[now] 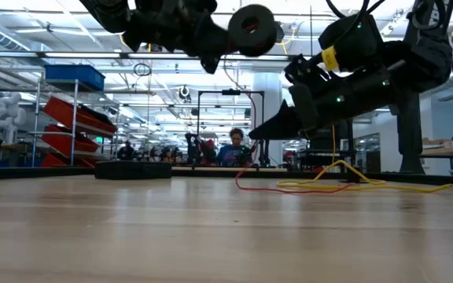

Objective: Coil cords
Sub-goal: Coil the red wire on the spool

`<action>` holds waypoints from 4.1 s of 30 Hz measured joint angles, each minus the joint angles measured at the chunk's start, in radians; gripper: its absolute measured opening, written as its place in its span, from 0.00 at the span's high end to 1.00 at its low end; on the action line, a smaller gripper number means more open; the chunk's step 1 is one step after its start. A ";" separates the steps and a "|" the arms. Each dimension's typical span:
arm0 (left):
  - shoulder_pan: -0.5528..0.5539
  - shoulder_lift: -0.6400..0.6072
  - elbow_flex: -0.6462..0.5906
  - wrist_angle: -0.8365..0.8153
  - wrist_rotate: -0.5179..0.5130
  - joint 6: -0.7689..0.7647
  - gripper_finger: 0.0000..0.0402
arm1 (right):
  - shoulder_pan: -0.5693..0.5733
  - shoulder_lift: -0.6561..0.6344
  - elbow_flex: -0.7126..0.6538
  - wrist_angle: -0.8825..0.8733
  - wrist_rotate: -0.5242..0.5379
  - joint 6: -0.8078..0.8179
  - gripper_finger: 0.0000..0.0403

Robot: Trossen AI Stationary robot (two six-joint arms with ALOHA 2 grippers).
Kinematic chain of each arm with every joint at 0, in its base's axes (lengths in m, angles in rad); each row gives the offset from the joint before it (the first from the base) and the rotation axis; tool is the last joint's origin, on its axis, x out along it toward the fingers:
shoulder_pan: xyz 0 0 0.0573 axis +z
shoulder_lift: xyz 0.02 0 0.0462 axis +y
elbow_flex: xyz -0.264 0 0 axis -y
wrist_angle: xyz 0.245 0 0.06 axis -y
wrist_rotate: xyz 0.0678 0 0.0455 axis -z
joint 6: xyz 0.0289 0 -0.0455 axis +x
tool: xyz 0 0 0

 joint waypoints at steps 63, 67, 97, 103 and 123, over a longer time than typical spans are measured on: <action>-0.082 0.116 -0.001 -0.180 -0.739 0.418 0.99 | 0.045 -0.429 0.000 -0.486 0.099 0.163 1.00; -0.097 0.148 -0.001 -0.087 -0.827 0.439 0.99 | 0.036 -0.429 0.000 -0.449 0.100 0.158 1.00; -0.149 0.340 0.060 0.474 -1.017 0.277 0.99 | 0.002 -0.196 0.001 -0.086 0.337 0.001 1.00; -0.147 0.340 0.086 0.479 -0.971 0.222 0.99 | 0.007 -0.196 0.001 -0.031 0.386 -0.074 1.00; -0.067 0.324 0.098 0.513 -0.643 -0.121 0.99 | 0.074 -0.197 0.001 0.013 0.605 -0.368 1.00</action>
